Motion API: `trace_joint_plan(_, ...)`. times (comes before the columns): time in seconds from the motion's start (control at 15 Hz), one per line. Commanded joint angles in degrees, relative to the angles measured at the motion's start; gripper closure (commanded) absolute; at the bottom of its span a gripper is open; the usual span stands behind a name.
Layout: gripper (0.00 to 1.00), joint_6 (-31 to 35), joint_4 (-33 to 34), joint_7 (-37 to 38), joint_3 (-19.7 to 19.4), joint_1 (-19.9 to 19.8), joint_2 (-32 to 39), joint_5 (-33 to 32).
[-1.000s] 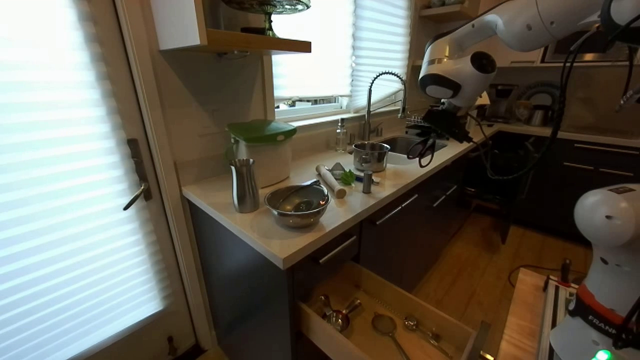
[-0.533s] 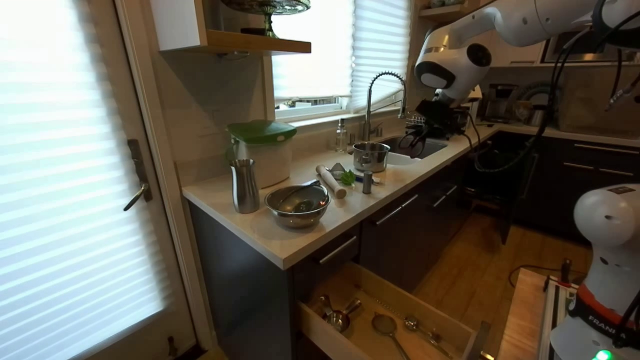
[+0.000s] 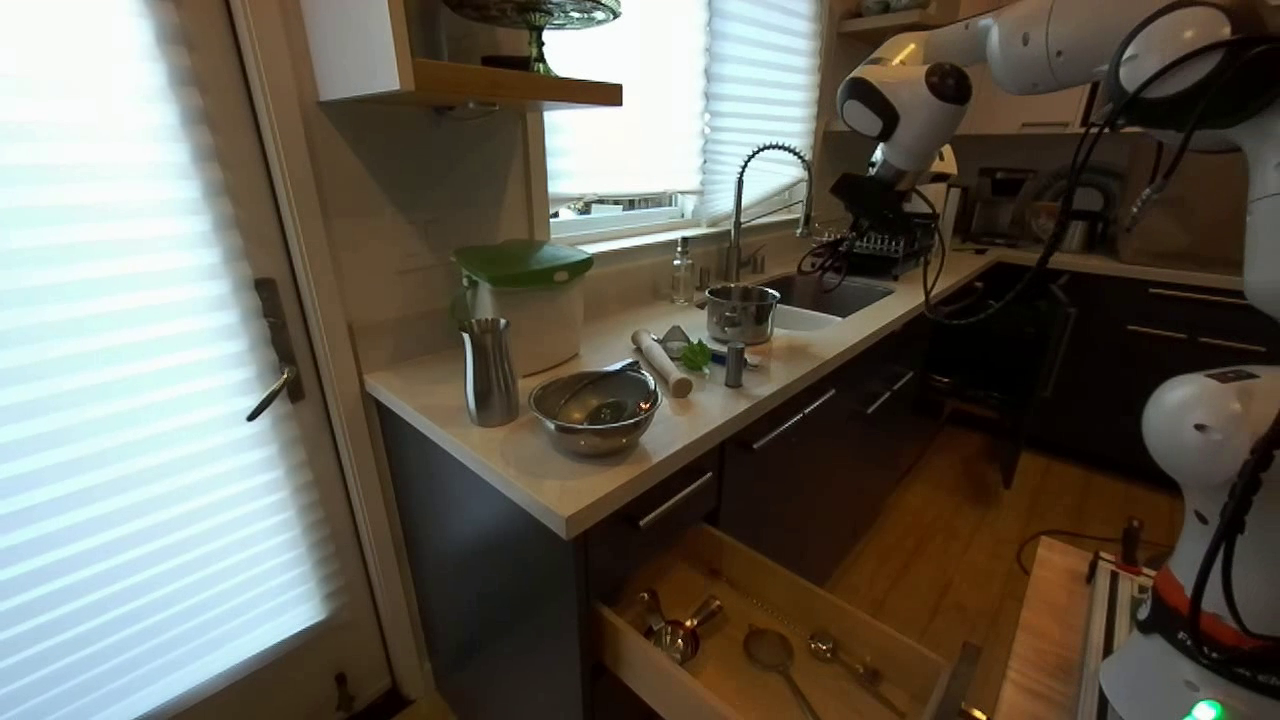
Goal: Take the pair of scissors out of the drawer and put it in the pot
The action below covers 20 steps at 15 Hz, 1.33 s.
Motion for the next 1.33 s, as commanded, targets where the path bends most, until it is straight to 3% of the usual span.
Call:
trace_joint_plan(0.0,0.94,3.08,1.56,4.34,11.84,-8.27,-3.02,-7.11)
trace_joint_plan(0.07,0.74,4.07,2.80,4.69,14.22,-9.75,-4.18,-9.18)
trace_joint_plan(0.2,0.74,4.42,1.55,6.65,20.44,-14.01,-5.16,-12.73)
trace_joint_plan(0.47,0.74,4.53,0.63,7.42,22.36,-15.04,-5.22,-13.53)
trace_joint_plan(0.53,0.94,4.54,0.61,7.43,22.37,-15.05,-5.22,-13.54)
trace_joint_plan(0.6,0.94,4.16,5.32,-3.68,16.85,-11.31,-6.24,-2.55)
trace_joint_plan(0.67,0.94,4.56,8.10,-8.46,22.44,-14.66,-9.66,-1.28)
trace_joint_plan(0.8,0.94,7.16,13.91,-15.63,24.97,-14.94,-14.44,-0.60)
trace_joint_plan(0.93,0.94,8.40,19.51,-19.58,23.82,-12.32,-17.24,-3.67)
trace_joint_plan(1.13,0.94,7.42,28.05,-19.60,19.78,-6.75,-19.96,-11.80)
trace_joint_plan(1.27,0.94,11.08,33.74,-21.86,21.55,-5.22,-23.62,-11.26)
